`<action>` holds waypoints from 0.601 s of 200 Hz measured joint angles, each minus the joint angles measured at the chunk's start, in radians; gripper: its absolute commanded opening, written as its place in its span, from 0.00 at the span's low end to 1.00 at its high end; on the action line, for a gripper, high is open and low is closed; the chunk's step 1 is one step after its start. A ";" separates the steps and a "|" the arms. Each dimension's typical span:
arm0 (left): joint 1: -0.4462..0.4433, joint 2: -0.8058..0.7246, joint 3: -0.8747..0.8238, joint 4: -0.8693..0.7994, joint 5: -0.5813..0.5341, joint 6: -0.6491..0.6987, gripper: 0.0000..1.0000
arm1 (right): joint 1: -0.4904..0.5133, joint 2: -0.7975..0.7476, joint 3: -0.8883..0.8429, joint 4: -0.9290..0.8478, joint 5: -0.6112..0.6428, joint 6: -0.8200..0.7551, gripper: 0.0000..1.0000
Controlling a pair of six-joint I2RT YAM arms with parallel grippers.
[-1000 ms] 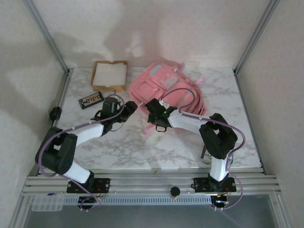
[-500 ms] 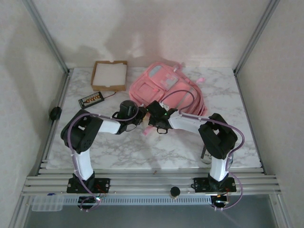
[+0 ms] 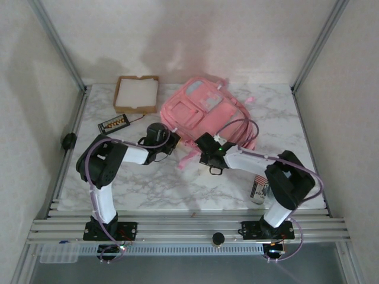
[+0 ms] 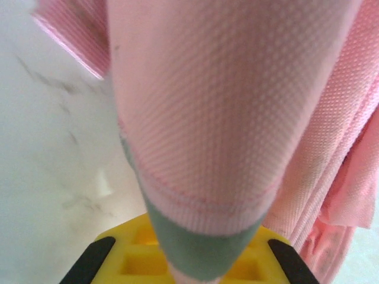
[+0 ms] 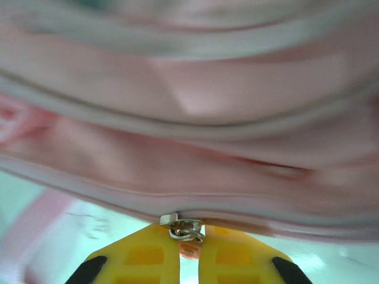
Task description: Pack the student bag
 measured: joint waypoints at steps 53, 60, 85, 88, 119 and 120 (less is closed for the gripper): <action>0.162 -0.001 0.060 -0.090 0.103 0.121 0.25 | -0.048 -0.127 -0.049 -0.035 -0.005 -0.048 0.02; 0.165 -0.001 0.063 -0.091 0.109 0.127 0.44 | -0.040 -0.118 -0.043 -0.034 -0.004 -0.062 0.02; 0.179 -0.046 0.023 -0.057 0.116 0.119 0.65 | -0.009 -0.068 -0.011 -0.033 -0.014 -0.117 0.01; 0.180 -0.061 0.008 -0.054 0.117 0.115 0.66 | -0.006 -0.062 -0.008 -0.032 -0.019 -0.122 0.01; 0.108 -0.274 -0.169 -0.032 0.090 0.032 0.69 | 0.003 -0.043 0.005 -0.019 -0.050 -0.164 0.00; 0.101 -0.280 -0.174 -0.031 0.086 0.029 0.69 | 0.003 -0.043 0.005 -0.018 -0.051 -0.166 0.00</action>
